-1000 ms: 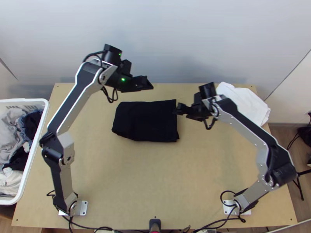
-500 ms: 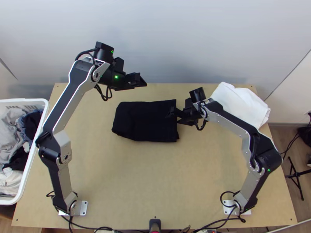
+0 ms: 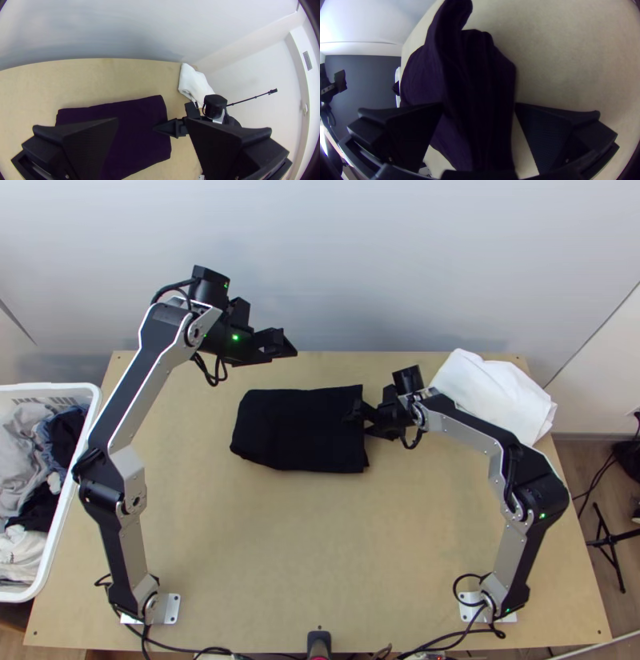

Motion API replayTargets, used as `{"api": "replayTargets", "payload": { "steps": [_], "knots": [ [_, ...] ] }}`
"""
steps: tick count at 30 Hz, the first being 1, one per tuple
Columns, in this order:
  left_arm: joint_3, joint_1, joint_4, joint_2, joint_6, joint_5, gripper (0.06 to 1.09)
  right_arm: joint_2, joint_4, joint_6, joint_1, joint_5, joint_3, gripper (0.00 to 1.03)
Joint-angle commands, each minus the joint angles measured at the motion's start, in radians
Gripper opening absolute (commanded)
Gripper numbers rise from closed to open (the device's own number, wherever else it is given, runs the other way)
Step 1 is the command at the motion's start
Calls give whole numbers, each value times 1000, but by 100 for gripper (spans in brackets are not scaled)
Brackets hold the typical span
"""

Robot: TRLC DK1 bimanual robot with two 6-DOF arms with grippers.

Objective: Fold the t-shirt

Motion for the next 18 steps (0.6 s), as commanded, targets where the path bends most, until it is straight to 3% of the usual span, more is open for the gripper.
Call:
{"api": "replayTargets", "payload": {
  "steps": [1,7,18],
  "knots": [
    [2,3,0,6,2,-4,104,28,30,-4,-5,30,-10,99],
    [2,6,-2,9,2,-5,104,46,31,-7,7,34,-16,99],
    [2,4,-2,19,1,-5,104,121,31,21,166,31,112,99]
  ]
}}
